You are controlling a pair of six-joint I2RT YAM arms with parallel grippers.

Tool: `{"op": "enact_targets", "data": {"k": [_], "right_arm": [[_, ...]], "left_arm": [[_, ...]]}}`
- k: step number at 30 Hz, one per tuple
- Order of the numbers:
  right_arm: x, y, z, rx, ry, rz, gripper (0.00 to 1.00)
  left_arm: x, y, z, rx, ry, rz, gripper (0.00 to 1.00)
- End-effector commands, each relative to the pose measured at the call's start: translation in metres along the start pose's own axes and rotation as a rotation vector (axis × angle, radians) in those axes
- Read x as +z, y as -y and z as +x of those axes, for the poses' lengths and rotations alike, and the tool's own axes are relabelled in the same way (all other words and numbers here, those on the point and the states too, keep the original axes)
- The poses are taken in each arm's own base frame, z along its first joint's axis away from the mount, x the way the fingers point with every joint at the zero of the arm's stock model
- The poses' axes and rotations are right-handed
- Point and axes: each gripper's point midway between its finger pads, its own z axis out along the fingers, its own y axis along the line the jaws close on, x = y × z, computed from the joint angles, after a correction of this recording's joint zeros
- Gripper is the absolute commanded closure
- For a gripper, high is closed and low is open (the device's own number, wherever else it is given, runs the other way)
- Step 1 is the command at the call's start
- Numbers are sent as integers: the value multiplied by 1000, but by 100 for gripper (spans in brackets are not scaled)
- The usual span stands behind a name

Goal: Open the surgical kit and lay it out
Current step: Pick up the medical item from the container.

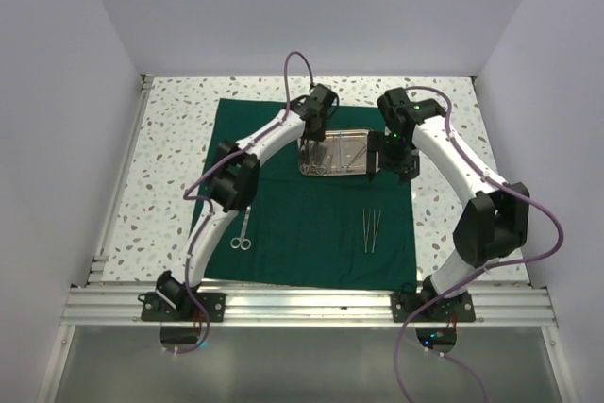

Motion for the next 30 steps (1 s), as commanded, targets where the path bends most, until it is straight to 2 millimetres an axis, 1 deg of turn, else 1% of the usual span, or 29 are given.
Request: {"op": "enact_targets", "data": {"k": [1,3,4,5,7,8,9,10,11,13,15,16,18,19,21,22,23,24,25,27,28,30], "right_arm": [[-4,-1,-7,0,4,-9,24],[-1,-5,-9,1,-5,-17,24],[0,-6,-9,4,-7,-21,24],[0,-8,-10,4,-10,-27,25],[3,-10,-13,4,-13,-30,25],[3,-11,-14,2,-12,-31,25],[2,-12,-17,4,-7,-36,25],[4,-13,-17,-1,-14,-32,25],[3,-13,-19,-1,-9,-33,25],[3,-13,-21,0,-7,-34,25],[3,-14,-22,0,-6,-38,25],[3,-14,-22,0,-7,-39,25],[4,-15,-21,0,-10,-45,25],[4,-15,-20,1,-12,-46,25],[5,-16,-20,1,-10,-50,25],[5,-16,-20,4,-10,-53,25],[5,-16,-20,4,-9,-53,25],[6,-16,-19,3,-9,-54,26],[6,-16,-19,4,-9,-53,26],[6,-16,-19,3,-7,-54,26],[6,-16,-20,3,-4,-55,26],[5,-20,-19,1,-11,-74,26]], "left_arm": [[24,-37,71,73,-203,-98,66],[24,-38,81,93,-227,-104,69],[25,-37,89,115,-248,-101,73],[30,-38,99,129,-275,-101,75],[32,-35,111,159,-312,-91,83],[37,-34,121,169,-336,-89,84],[37,-34,124,172,-348,-83,87],[38,-33,130,176,-361,-75,92],[40,-31,134,174,-375,-62,94],[41,-28,136,173,-380,-48,100],[40,-27,133,170,-377,-37,100],[38,-23,129,166,-369,-20,100],[30,-15,114,154,-342,23,100],[19,-8,99,140,-314,62,100],[8,0,77,113,-267,127,100],[-8,8,59,98,-231,180,100],[-17,13,49,86,-213,226,100],[-23,15,36,70,-184,262,100],[-40,22,23,60,-159,323,100],[-54,23,4,46,-113,361,100],[-67,25,-9,43,-83,385,100],[-79,21,-21,26,-57,389,100]]}}
